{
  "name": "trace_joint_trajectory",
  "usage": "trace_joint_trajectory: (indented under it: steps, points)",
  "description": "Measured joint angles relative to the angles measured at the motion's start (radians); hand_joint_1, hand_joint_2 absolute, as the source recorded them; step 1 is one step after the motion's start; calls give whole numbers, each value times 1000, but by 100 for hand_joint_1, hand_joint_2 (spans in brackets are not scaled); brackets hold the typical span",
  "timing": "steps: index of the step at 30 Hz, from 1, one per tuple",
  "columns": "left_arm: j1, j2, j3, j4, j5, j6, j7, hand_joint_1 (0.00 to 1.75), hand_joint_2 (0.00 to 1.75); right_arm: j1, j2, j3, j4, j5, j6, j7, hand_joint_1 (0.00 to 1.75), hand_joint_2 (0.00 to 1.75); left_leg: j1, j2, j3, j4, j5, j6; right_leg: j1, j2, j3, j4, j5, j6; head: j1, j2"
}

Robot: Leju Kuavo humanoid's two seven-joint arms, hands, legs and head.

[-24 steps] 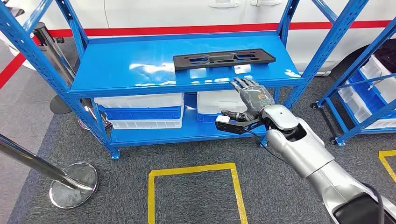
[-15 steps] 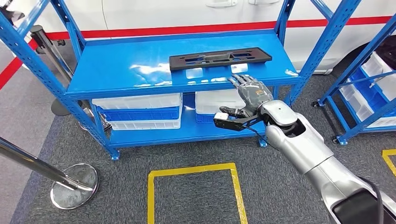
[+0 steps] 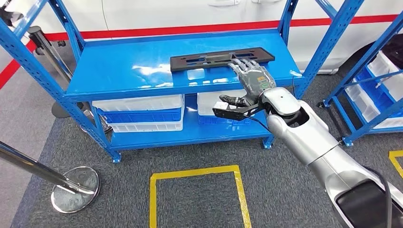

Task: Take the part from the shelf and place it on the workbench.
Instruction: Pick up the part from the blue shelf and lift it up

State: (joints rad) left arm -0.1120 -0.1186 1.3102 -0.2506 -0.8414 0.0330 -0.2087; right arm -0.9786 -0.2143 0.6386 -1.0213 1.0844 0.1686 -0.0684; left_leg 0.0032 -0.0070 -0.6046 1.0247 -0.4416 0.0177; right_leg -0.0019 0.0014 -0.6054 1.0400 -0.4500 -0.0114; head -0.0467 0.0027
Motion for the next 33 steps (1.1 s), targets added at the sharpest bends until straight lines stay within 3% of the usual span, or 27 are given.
trace_joint_trajectory:
  steps: [3, 6, 7, 8, 9, 11, 13, 15, 18, 21, 22, 23, 24, 25, 27, 28, 33]
  points:
    - [1, 1, 1, 0, 5, -1, -2, 0, 0, -4, 0, 0, -4, 0, -1, 1, 0, 0, 8, 2, 14, -20, 8, 16, -1, -1, -12, 30, -23, 15, 1, 0]
    - [0, 1, 2, 0, 5, 0, -2, 0, 0, -4, 0, 0, -4, 1, -2, 1, 0, 0, 10, 3, 21, -26, 7, 26, -5, 0, -102, 205, -99, 24, 3, 0]
    - [-1, 1, 2, 0, 5, 1, -1, 0, 0, -1, 0, 0, -3, 1, -2, 1, 0, 0, 10, 2, 22, -25, 5, 26, -8, 0, -132, 255, -110, 27, 3, 0]
    - [-1, 1, 2, 0, 4, 3, 2, 0, 0, 2, 0, 0, -2, 1, -2, 1, 0, 0, 10, 2, 24, -23, 2, 26, -10, -1, -146, 270, -101, 29, 3, 0]
    - [0, 1, 2, 0, 2, 5, 6, 0, 0, 4, 0, 0, -1, 1, -2, 1, 0, 0, 10, 1, 27, -20, -2, 24, -13, -1, -141, 249, -74, 30, 3, 0]
    - [2, 1, 2, 0, -2, 10, 17, 0, 0, 5, 0, 0, -1, 2, -3, 2, 0, 0, 10, -1, 35, -12, -15, 19, -16, -2, -89, 127, 1, 29, 2, 0]
    - [2, 2, 3, 0, -6, 12, 21, 0, 0, 6, 0, 0, 0, 3, -5, 3, 0, 0, 7, -1, 35, -3, -25, 9, -13, -2, -43, 30, 31, 23, 2, 0]
    - [1, 2, 3, 0, -6, 15, 21, 0, 0, 9, 1, 0, -1, 3, -7, 4, 0, 0, 5, -1, 31, -1, -28, -1, -7, -1, -35, 11, 24, 16, 2, 0]
    - [-1, 2, 3, 0, -5, 16, 21, 0, 0, 11, 1, 0, -2, 1, -8, 4, 0, 0, 8, 1, 22, 25, -51, -15, -12, -2, -25, -1, 23, -2, 2, 0]
    - [0, 3, 3, 0, 1, 15, 21, 0, 0, 11, 4, 0, -2, 0, -9, 1, 0, 0, 11, 2, -61, 192, -123, -26, -13, -2, -14, -5, 18, -16, 1, 0]
    - [0, 3, 3, 0, 2, 15, 21, 0, 0, 13, 6, 0, 0, 0, -9, 1, 0, 0, 11, 3, -94, 247, -137, -29, -13, -2, -12, -5, 16, -17, 1, 0]
    - [0, 4, 4, 0, 2, 15, 21, 0, 0, 15, 8, 0, 1, 0, -9, 0, 0, 0, 11, 3, -114, 271, -132, -30, -12, -2, -10, -4, 13, -18, 2, 0]
    - [0, 4, 4, 0, 2, 15, 21, 0, 0, 16, 9, 0, 1, 0, -9, 0, 0, 0, 11, 3, -117, 259, -109, -29, -12, -1, -7, -3, 10, -17, 1, 0]
    - [0, 4, 4, 1, 2, 15, 22, 0, 0, 17, 10, 0, 2, 0, -9, 0, 0, 0, 11, 3, -100, 210, -70, -28, -12, -1, -3, -2, 7, -16, 1, 0]
    - [0, 4, 4, 1, 2, 15, 22, 0, 0, 16, 11, 0, 2, 0, -10, 0, 0, 0, 9, 3, -46, 78, -3, -21, -10, -1, 5, 0, -1, -10, 2, 0]
    - [0, 4, 5, 1, 2, 15, 22, 0, 0, 15, 11, 0, 2, 0, -10, 0, 0, 0, 7, 2, -26, 33, 12, -16, -8, -1, 5, 1, -3, -6, 2, 0]
    - [-1, 3, 5, 1, 2, 15, 22, 0, 0, 12, 11, 0, 4, 0, -10, 0, 0, 0, 9, 1, -4, -8, 14, 8, -6, -1, 2, 14, -19, 17, 2, 0]
